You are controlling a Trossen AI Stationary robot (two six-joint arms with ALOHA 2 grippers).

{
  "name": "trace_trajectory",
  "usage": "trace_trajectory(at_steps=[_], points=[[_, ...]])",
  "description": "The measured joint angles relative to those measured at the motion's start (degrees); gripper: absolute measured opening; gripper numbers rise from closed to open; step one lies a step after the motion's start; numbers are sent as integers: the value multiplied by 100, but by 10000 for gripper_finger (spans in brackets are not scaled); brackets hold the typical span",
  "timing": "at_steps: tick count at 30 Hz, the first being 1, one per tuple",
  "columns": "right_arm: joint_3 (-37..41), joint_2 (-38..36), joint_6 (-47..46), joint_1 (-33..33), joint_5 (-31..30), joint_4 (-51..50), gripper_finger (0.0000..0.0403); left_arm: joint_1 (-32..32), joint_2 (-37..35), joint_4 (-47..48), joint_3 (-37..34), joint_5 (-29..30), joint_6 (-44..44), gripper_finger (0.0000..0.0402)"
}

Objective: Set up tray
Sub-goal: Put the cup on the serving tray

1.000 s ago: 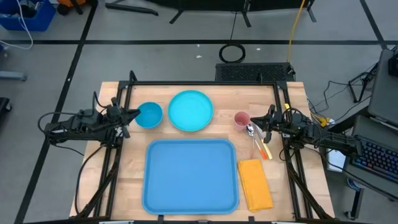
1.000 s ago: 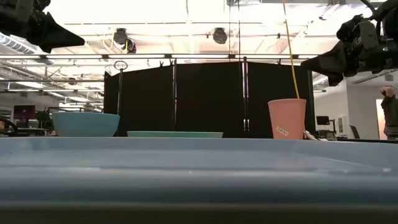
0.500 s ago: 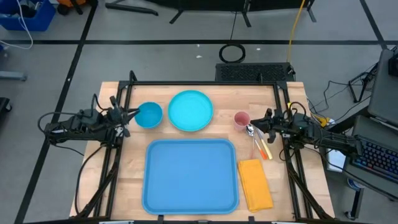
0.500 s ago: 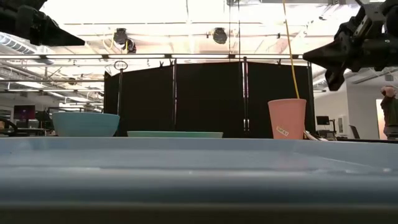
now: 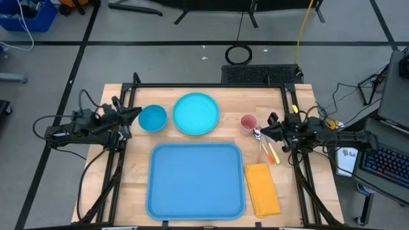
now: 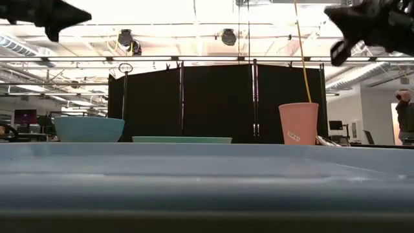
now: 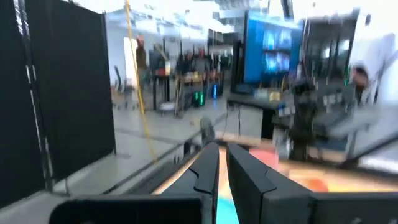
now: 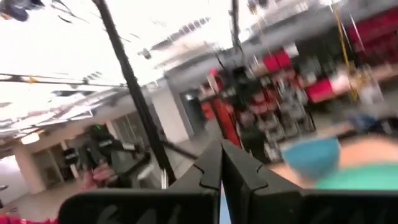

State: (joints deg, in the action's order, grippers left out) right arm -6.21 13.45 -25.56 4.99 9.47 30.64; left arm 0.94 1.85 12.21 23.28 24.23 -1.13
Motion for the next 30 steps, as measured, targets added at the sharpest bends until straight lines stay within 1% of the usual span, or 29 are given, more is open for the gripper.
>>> trace_trajectory(at_steps=[2,4,8,10,12,14,17,19,22,25,27,30], points=[[-150,390,115,-150,-244,27,0,-1,2,-9,3,-35,59,35],[-411,897,135,-289,-405,-168,0,-1,2,83,1,-149,277,35],[-1158,2201,344,-643,-961,-731,0,-1,95,435,-4,-354,426,35],[-1754,2789,414,-717,-1251,-1656,0,-1,112,595,-4,-383,511,35],[-2454,3336,386,-688,-1377,-2824,0,-1,157,808,-4,-381,615,35],[-3098,3834,325,-688,-1514,-3724,0,-1,157,1072,-6,-382,660,35],[-3840,4372,135,-683,-1824,-4623,0,-1,154,1369,-6,-358,680,35],[-4276,4614,-50,-617,-1830,-5118,6,-1,153,1325,-6,-360,731,35],[-4870,4879,-446,-488,-1842,-6072,34,-1,152,1331,-4,-361,726,35],[-5268,5098,-566,-326,-1883,-6878,81,-1,152,1320,-4,-361,726,35],[-5406,5235,-567,-200,-1868,-7218,116,-1,152,1326,-4,-363,726,35],[-5460,5469,-524,-27,-1541,-7442,159,-1,152,1325,-4,-365,726,35]])
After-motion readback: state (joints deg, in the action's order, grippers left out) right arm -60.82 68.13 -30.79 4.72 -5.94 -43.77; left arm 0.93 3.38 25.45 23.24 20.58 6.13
